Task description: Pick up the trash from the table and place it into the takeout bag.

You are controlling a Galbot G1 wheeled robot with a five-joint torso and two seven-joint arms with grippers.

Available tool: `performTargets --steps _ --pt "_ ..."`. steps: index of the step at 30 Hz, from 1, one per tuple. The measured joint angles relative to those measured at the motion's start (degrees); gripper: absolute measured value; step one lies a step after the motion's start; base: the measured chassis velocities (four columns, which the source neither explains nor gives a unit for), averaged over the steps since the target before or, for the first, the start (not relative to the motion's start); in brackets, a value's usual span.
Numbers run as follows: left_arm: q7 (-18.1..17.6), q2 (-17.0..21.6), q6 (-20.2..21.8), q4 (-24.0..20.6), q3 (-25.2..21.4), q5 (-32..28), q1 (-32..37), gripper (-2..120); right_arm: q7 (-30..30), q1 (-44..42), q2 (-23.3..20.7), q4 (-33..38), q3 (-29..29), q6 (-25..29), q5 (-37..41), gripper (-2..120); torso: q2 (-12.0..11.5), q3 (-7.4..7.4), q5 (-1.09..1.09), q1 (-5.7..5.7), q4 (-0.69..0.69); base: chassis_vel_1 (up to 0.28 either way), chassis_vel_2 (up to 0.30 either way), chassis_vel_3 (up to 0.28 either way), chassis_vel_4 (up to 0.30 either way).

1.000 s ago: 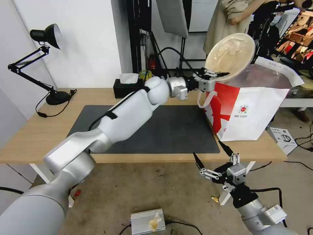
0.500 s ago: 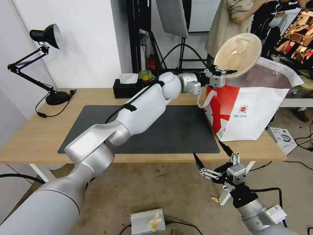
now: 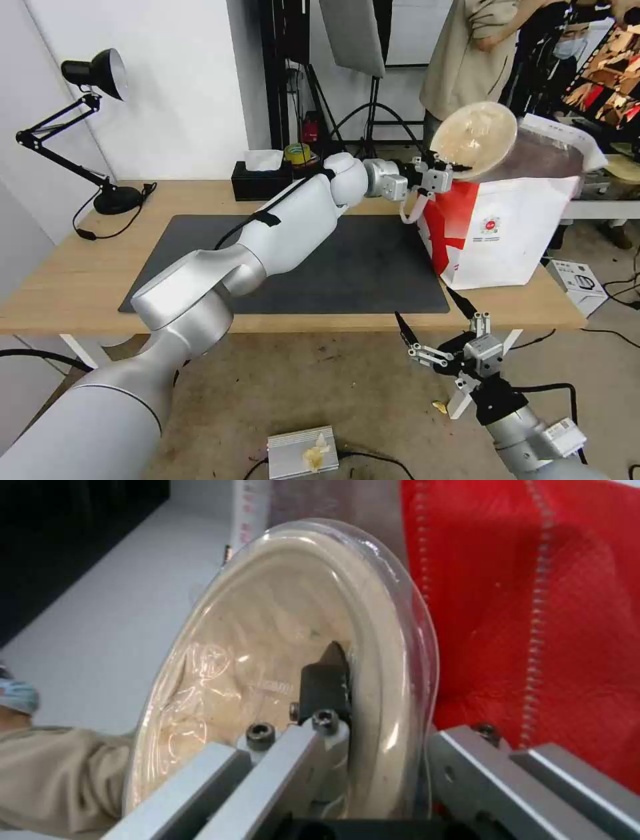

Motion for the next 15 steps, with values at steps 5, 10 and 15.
performTargets --steps 5,10,15 --pt "1.3 0.0 0.2 0.4 1.2 -1.4 0.1 1 0.0 0.0 0.0 0.0 0.0 0.0 0.0 100 0.0 0.0 0.0 0.0 0.0 0.0 0.0 0.0 0.0" --pt "2.0 0.0 0.2 0.7 1.8 -2.0 0.2 1 0.0 0.0 0.0 0.0 0.0 0.0 0.0 100 0.0 0.0 0.0 0.0 0.0 0.0 0.0 0.0 0.0" --pt "2.8 0.0 0.2 0.5 2.5 -2.7 0.3 1 0.0 0.0 0.0 0.0 0.0 0.0 0.0 100 0.0 0.0 0.0 0.0 -0.01 0.0 0.0 0.0 0.0"
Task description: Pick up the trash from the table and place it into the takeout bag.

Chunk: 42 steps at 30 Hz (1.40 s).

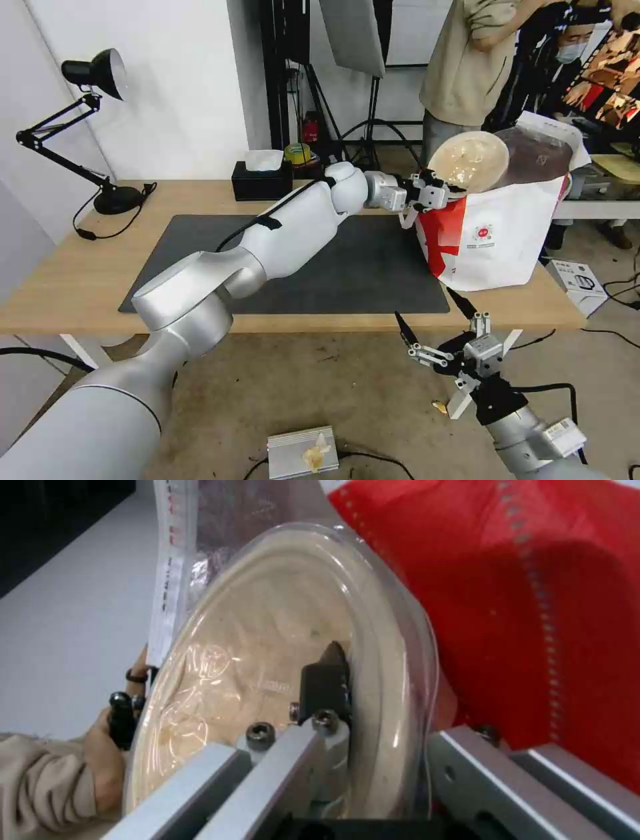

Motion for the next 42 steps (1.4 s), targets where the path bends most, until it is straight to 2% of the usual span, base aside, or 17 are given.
performTargets --steps 23,27,28,31,37,42 --pt "0.7 0.0 -0.5 -1.4 -0.1 -0.5 -1.3 1 0.0 0.0 0.0 0.0 0.0 0.0 0.0 100 0.0 0.0 0.0 0.0 0.0 0.0 0.0 0.0 0.0" --pt "0.8 0.0 -0.5 -1.9 0.3 -2.0 -1.5 20 0.0 0.0 0.0 0.0 0.0 0.0 0.0 100 0.0 0.0 0.0 0.0 0.0 0.0 0.0 0.0 0.0" --pt "0.8 0.0 -0.5 -1.9 0.3 -2.0 -1.5 20 0.0 0.0 0.0 0.0 0.0 0.0 0.0 100 0.0 0.0 0.0 0.0 0.0 0.0 0.0 0.0 0.0" --pt "1.0 0.0 -0.5 -2.1 0.8 -2.8 -2.0 32 0.0 0.0 0.0 0.0 0.0 0.0 0.0 100 0.0 0.0 0.0 0.0 0.0 0.0 0.0 0.0 0.0" --pt "1.0 0.0 -0.5 -2.1 1.0 -3.0 -2.1 38 0.0 0.0 0.0 0.0 0.0 0.0 0.0 100 0.0 0.0 0.0 0.0 0.0 0.0 0.0 0.0 0.0" --pt "0.8 0.0 -0.6 -2.2 1.0 -2.9 -2.1 53 0.0 0.0 0.0 0.0 0.0 0.0 0.0 100 0.0 0.0 0.0 0.0 0.0 0.0 0.0 0.0 0.0"
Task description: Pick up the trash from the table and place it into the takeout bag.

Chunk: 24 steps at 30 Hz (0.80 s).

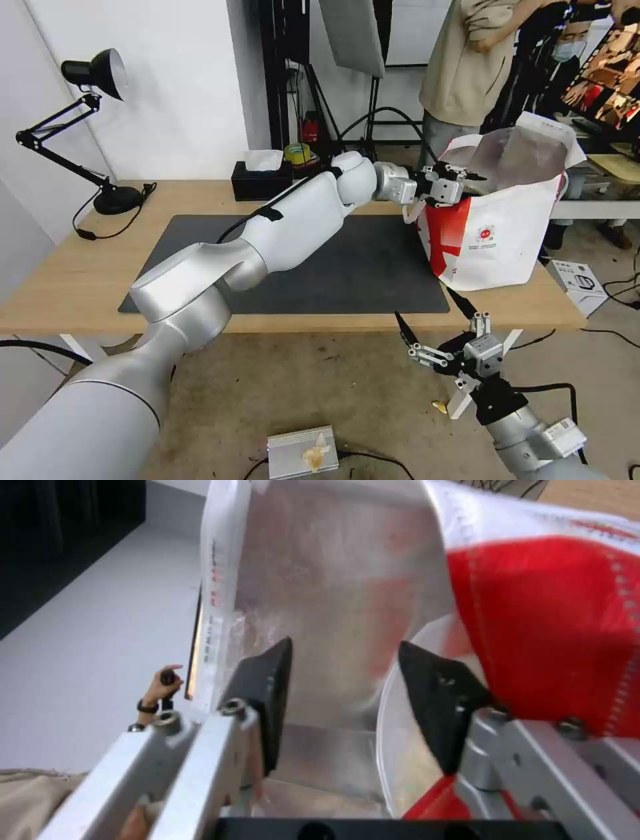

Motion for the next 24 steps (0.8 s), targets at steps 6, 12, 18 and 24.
performTargets --steps 6,12,18,24 --pt "-0.2 0.0 -0.1 -0.4 0.0 -0.1 0.0 61 0.0 0.0 0.0 0.0 0.0 0.0 0.0 100 0.0 0.0 0.0 0.0 0.0 0.0 0.0 0.0 0.0" --pt "-1.5 0.0 -0.3 -0.5 0.0 -0.1 0.0 64 0.0 0.0 0.0 0.0 0.0 0.0 0.0 100 0.0 0.0 0.0 0.0 0.0 0.0 0.0 0.0 0.0" --pt "-4.9 0.0 -0.3 -1.0 -0.4 0.2 -0.1 67 0.0 0.0 0.0 0.0 0.0 0.0 0.0 100 0.0 0.0 0.0 0.0 0.0 0.0 0.0 0.0 0.0" --pt "-11.4 0.0 -0.4 -1.9 -2.8 0.3 -0.3 76 0.0 0.0 0.0 0.0 0.0 0.0 0.0 100 0.0 0.0 0.0 0.0 0.0 0.0 0.0 0.0 0.0"
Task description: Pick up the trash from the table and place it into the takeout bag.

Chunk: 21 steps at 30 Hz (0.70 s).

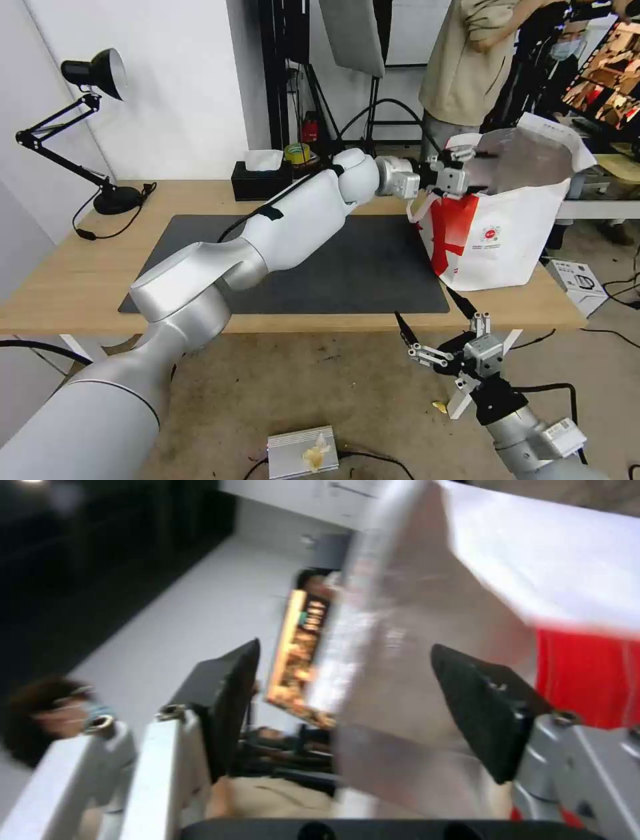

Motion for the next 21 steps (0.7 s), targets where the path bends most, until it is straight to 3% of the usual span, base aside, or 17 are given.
performTargets --steps 7,15,21 --pt "-3.7 0.1 0.2 -0.8 -2.7 -5.3 0.3 89 0.0 0.0 0.0 0.0 0.0 0.0 0.0 100 0.0 0.0 0.0 0.0 0.0 0.0 0.0 0.0 0.0" --pt "-4.9 0.9 3.3 -2.4 -4.2 -18.9 1.1 99 0.0 0.0 0.0 0.0 0.0 0.0 0.0 100 0.0 0.0 0.0 0.0 -0.01 0.0 0.0 0.0 0.0" --pt "-5.8 5.2 8.4 -7.5 -3.3 -30.5 2.2 100 0.0 0.0 0.0 0.0 0.0 0.0 0.0 100 0.0 0.0 -0.01 0.0 0.01 0.0 0.0 0.0 0.0"
